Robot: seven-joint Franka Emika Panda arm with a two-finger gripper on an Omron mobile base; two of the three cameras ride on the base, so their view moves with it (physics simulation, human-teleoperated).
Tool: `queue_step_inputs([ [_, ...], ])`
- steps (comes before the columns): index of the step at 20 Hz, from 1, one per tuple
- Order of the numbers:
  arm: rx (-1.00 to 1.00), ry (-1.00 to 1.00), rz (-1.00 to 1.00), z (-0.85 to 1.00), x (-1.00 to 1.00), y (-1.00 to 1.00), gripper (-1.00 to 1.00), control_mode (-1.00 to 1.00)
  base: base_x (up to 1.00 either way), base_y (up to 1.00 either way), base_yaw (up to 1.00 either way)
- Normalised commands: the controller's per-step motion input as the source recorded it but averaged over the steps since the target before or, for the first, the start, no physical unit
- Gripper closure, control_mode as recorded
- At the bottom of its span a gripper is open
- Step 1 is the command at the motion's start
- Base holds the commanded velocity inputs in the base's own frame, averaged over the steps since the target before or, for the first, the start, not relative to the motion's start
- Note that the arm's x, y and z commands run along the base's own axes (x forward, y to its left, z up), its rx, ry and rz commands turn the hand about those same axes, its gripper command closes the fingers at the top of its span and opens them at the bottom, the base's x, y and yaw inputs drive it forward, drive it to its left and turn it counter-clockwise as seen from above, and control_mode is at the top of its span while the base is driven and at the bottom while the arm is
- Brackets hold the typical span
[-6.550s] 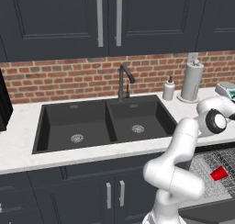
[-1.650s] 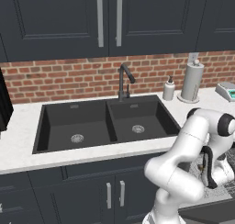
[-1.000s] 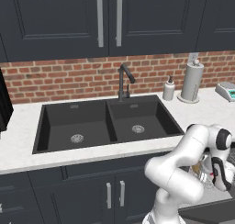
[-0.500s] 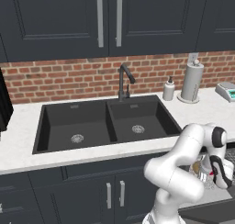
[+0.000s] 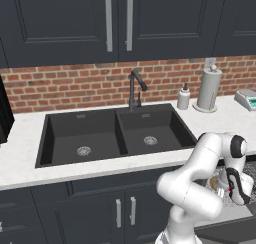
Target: Pick up the cup and bowl from the counter, place them in the dishwasher, and close the dishwasher door.
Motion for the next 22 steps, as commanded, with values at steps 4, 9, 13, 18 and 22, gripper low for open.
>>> queue_step_inputs([
  [4,0.18,-0.15,0.0,0.27,-1.0,0.0,-1.0,-1.0,0.0,0.0,0.0],
  [9,0.17,-0.1,0.0,0.14,-1.0,0.0,-1.0,-1.0,0.0,0.0,0.0],
  [13,0.14,-0.21,0.0,0.26,-0.9,-0.18,-1.0,-1.0,0.0,0.0,0.0],
  [18,0.16,-0.2,0.01,0.23,-0.96,-0.44,-1.0,-1.0,0.0,0.0,0.0],
  [22,0.13,-0.05,0.0,0.04,-0.69,-0.44,-1.0,-1.0,0.0,0.0,0.0],
])
